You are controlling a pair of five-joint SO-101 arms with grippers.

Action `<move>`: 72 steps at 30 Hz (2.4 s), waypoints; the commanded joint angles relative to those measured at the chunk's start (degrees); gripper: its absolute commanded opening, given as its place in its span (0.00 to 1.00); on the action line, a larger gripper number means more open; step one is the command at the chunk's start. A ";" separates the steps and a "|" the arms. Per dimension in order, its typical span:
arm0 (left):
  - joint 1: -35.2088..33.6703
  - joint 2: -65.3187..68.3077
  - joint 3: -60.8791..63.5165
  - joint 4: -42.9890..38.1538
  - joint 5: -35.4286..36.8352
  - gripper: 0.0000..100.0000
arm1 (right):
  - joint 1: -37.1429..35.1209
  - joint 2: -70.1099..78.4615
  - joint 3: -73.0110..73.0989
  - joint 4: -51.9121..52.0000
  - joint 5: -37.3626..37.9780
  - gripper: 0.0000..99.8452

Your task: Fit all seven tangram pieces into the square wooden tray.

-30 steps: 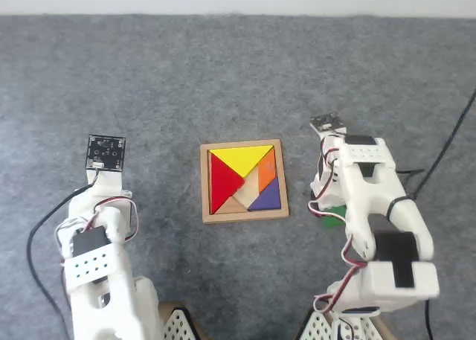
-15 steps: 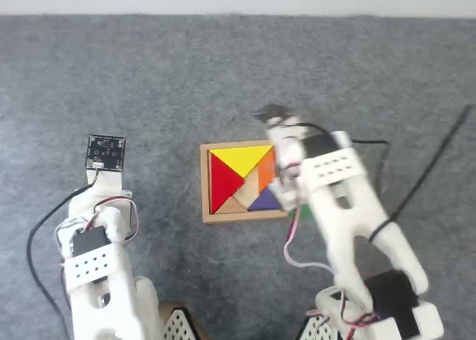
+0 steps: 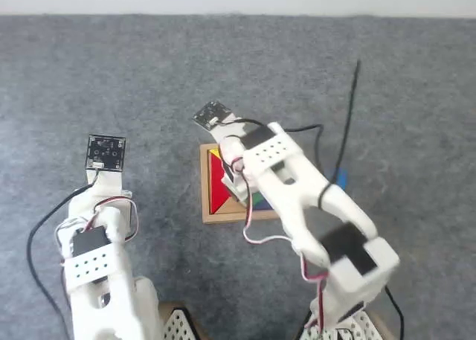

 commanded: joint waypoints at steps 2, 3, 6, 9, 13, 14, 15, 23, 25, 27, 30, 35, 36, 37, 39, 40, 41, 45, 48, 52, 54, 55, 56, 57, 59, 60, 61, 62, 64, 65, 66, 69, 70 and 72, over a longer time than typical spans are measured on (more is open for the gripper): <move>0.44 -0.79 -0.48 -1.23 -0.62 0.01 | -1.80 4.62 -6.95 -0.66 2.90 0.01; 0.44 -0.79 -0.48 -1.23 -0.62 0.01 | -2.15 5.67 -7.65 -0.66 2.90 0.01; 0.44 -0.79 -0.48 -1.23 -0.62 0.01 | -2.51 8.04 -9.58 -0.13 3.43 0.01; 0.44 -0.79 -0.48 -1.23 -0.62 0.01 | -2.51 8.22 -9.93 -0.04 3.69 0.05; 0.44 -0.79 -0.48 -1.32 -0.62 0.01 | -2.68 7.96 -10.02 1.63 7.12 0.16; 0.44 -0.79 -0.48 -1.32 -0.62 0.01 | -2.68 7.87 -10.11 2.24 7.38 0.18; 0.44 -0.79 -0.48 -1.32 -0.53 0.01 | -2.68 7.87 -10.11 2.77 7.65 0.20; 0.44 -0.79 -0.48 -1.32 -0.53 0.01 | -6.20 3.12 -9.76 5.85 6.77 0.24; 0.44 -0.79 -0.48 -1.32 -0.53 0.01 | -5.93 1.71 -9.76 5.93 4.92 0.24; 0.44 -0.79 -0.48 -1.32 -0.53 0.01 | -4.35 0.48 -9.76 5.93 3.87 0.24; 0.44 -0.79 -0.40 -1.32 -0.53 0.01 | -1.71 -1.71 -9.76 6.11 2.55 0.24; 0.44 -0.79 -0.40 -1.32 -0.53 0.01 | 0.48 -6.90 -7.65 8.84 5.63 0.24; 0.44 -0.79 -0.40 -1.32 -0.53 0.01 | 1.36 -8.31 -6.86 9.01 5.98 0.24; 0.44 -0.79 -0.40 -1.32 -0.53 0.01 | 2.42 -9.54 -6.07 8.66 5.98 0.24; 0.44 -0.79 -0.40 -1.32 -0.53 0.01 | 3.91 -10.77 -3.69 5.85 6.07 0.21; 0.44 -0.79 -0.40 -1.32 -0.53 0.01 | 4.62 -10.77 -1.76 3.65 6.42 0.19; 0.44 -0.79 -0.40 -1.32 -0.53 0.01 | 5.05 -10.77 0.35 0.92 6.51 0.15; 0.44 -0.79 -0.40 -1.32 -0.62 0.01 | 6.29 -10.42 7.47 -6.46 6.51 0.00; 0.44 -0.79 -0.40 -1.32 -0.62 0.01 | 5.49 -10.33 9.41 -7.78 6.24 0.03; 0.35 -0.79 -0.40 -1.23 -0.62 0.01 | 0.75 -10.24 10.81 -9.01 6.15 0.01; 0.35 -0.79 -0.40 -1.23 -0.62 0.01 | -0.57 -10.24 11.87 -10.24 6.15 0.01; 0.35 -0.79 -0.40 -1.23 -0.62 0.01 | -0.66 -10.24 12.13 -10.51 6.42 0.01; 0.35 -0.79 -0.40 -1.23 -0.62 0.01 | -0.40 -10.77 12.22 -10.33 6.51 0.01; 0.35 -0.79 -0.40 -1.23 -0.62 0.01 | 0.75 -11.21 11.96 -9.54 6.59 0.01; 0.35 -0.79 -0.40 -1.23 -0.62 0.01 | 4.26 -13.49 9.14 -5.23 6.59 0.01; 0.35 -0.79 -0.40 -1.23 -0.62 0.01 | 6.90 -15.25 7.47 -2.33 6.59 0.01; 0.35 -0.79 -0.40 -1.23 -0.62 0.01 | 9.80 -17.10 5.89 0.48 6.59 0.01; 0.35 -0.79 -0.40 -1.23 -0.62 0.01 | 12.44 -18.95 4.66 2.77 6.59 0.01; 0.35 -0.79 -0.40 -1.23 -0.62 0.01 | 17.01 -21.23 3.78 5.49 6.68 0.02; 0.35 -0.79 -0.40 -1.23 -0.62 0.01 | 19.12 -21.41 4.22 6.02 7.30 0.03; 0.35 -0.79 -0.40 -1.23 -0.62 0.01 | 21.23 -21.14 5.01 5.85 8.62 0.07; 0.35 -0.79 -0.40 -1.23 -0.62 0.01 | 27.21 -17.19 6.68 4.18 3.52 0.19; 0.35 -0.79 -0.40 -1.23 -0.62 0.01 | 29.14 -15.34 6.68 3.65 -1.32 0.20; 0.35 -0.79 -0.40 -1.23 -0.62 0.01 | 32.22 -11.38 6.95 1.63 -11.69 0.19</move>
